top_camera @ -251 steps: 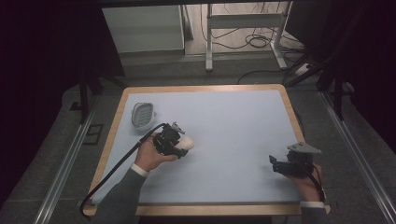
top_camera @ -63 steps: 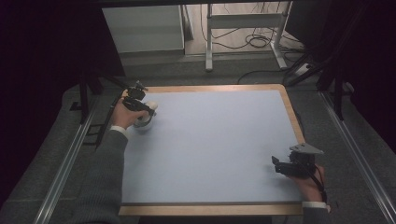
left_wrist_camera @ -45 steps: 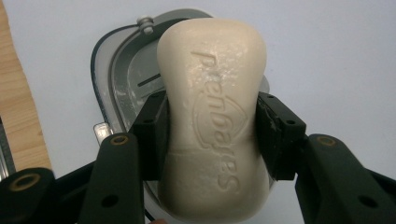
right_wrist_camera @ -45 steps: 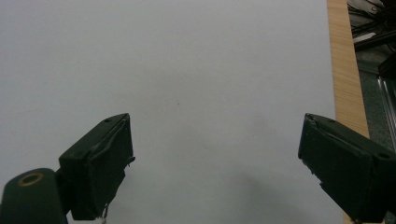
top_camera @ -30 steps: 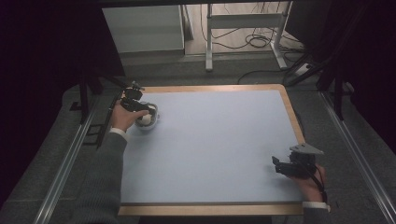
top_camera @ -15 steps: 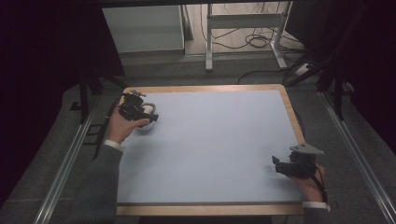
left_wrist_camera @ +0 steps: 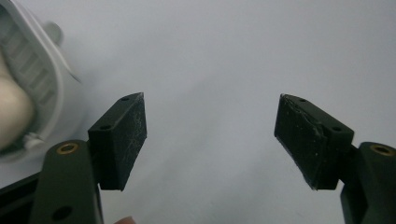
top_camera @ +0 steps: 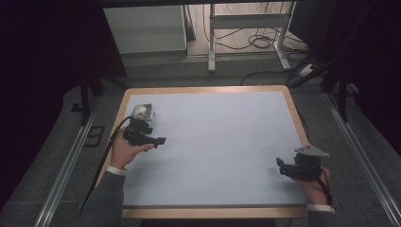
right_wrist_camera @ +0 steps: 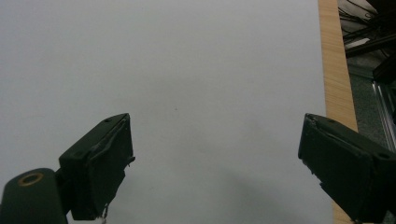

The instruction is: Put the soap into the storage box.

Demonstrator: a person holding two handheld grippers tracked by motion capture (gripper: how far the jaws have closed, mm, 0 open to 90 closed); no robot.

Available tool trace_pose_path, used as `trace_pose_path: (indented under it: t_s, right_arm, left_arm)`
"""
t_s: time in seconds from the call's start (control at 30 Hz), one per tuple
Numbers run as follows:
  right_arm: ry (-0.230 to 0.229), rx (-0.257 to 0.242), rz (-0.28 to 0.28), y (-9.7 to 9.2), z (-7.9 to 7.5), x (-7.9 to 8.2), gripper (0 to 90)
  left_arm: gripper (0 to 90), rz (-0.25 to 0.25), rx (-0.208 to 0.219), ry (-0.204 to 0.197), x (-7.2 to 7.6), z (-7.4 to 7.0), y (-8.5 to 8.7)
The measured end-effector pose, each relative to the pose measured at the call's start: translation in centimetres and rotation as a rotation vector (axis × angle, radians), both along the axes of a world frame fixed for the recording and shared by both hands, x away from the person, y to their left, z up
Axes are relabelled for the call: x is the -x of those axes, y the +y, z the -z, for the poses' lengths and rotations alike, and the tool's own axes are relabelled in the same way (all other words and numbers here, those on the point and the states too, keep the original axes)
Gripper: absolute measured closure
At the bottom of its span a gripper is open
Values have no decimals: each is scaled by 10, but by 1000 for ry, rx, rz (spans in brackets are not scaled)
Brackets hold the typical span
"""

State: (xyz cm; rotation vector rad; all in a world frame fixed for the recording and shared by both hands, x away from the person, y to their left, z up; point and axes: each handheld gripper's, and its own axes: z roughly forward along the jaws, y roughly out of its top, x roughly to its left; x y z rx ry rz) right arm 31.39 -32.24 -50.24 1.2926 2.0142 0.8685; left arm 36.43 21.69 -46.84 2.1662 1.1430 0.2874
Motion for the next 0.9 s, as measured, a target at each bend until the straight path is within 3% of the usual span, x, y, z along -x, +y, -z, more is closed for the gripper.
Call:
trace_pose_path:
  t_s: [0.13, 0.23, 0.27, 0.37, 0.43, 0.7, 0.9]
  right_arm:
    - [-1, -1, 1, 0, 0, 0, 99]
    - [-4, -1, -1, 0, -1, 0, 99]
    - [-5, -3, -1, 1, -1, 1, 99]
    - [-10, -1, -4, 2, -2, 1, 99]
    - [-14, 1, -8, 4, -2, 1, 99]
    - [-20, -36, -35, 8, -6, 2, 99]
    - [-35, -30, -50, 14, -10, 4, 99]
  left_arm:
    - [252, 1, 0, 8, 10, 10, 1]
    - [253, -5, 32, 16, 21, 20, 4]
    - [253, -10, 31, 25, 27, 28, 5]
    - [252, -15, 14, 32, 32, 35, 7]
    - [252, -30, 40, 39, 35, 41, 11]
    - [247, -49, 54, 39, 38, 43, 15]
    - [237, -45, 55, 33, 38, 42, 14]
